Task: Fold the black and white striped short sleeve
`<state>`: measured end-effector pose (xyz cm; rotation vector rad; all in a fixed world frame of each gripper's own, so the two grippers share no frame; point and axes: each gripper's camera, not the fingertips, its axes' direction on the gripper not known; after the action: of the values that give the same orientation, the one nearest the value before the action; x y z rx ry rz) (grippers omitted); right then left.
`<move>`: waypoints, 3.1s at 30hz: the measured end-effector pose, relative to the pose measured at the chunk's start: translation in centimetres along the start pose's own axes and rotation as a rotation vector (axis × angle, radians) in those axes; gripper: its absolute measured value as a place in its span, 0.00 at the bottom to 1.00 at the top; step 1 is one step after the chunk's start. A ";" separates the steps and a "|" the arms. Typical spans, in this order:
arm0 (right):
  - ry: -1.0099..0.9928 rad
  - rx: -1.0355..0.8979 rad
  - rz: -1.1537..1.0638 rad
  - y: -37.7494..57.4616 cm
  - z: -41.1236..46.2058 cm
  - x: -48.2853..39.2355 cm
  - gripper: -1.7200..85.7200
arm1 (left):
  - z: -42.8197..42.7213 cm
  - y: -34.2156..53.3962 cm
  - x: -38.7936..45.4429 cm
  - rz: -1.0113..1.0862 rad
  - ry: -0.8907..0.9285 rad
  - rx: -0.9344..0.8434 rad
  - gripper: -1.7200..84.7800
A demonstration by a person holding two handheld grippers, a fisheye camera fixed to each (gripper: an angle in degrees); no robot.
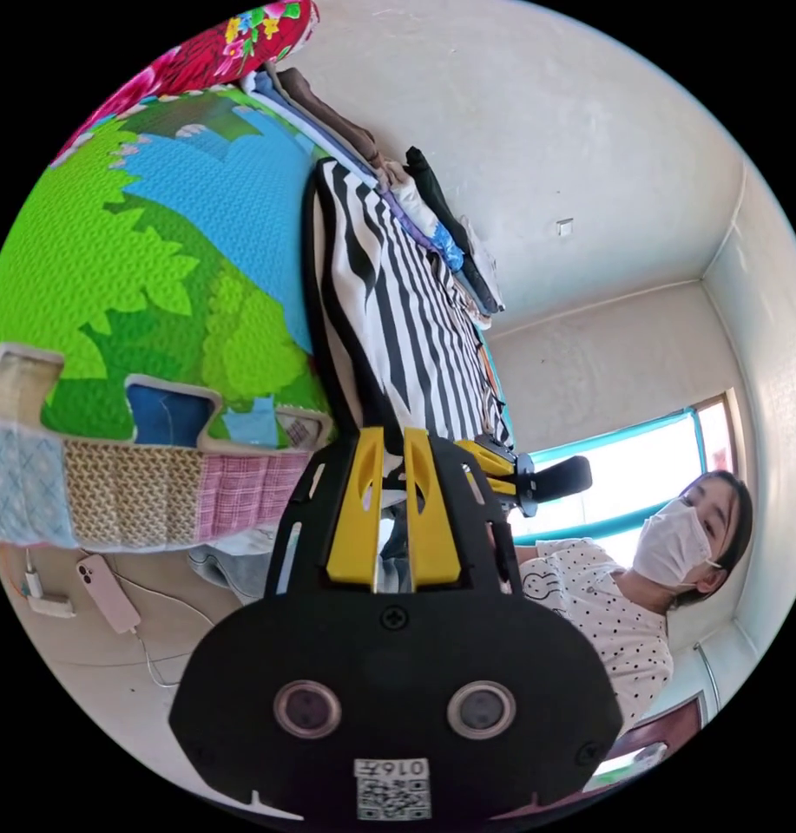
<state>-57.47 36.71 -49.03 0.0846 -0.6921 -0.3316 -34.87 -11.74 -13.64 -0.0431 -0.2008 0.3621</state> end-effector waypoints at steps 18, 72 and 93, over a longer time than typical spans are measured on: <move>0.147 0.065 -0.252 -1.0 -1.3 -4.7 0.11 | -2.9 -2.8 2.2 -0.072 -0.080 -0.129 0.01; 0.026 -0.086 0.096 -33.5 4.6 38.3 0.03 | 13.3 -9.5 42.5 0.420 -1.147 0.185 0.01; -0.114 -0.337 0.074 -46.3 24.6 50.2 0.08 | 27.7 -4.9 64.2 0.709 -1.467 0.166 0.01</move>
<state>-49.61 -22.63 -7.92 -0.2818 -0.7415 -0.3801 19.95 6.70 25.89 0.3413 -1.6302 1.0744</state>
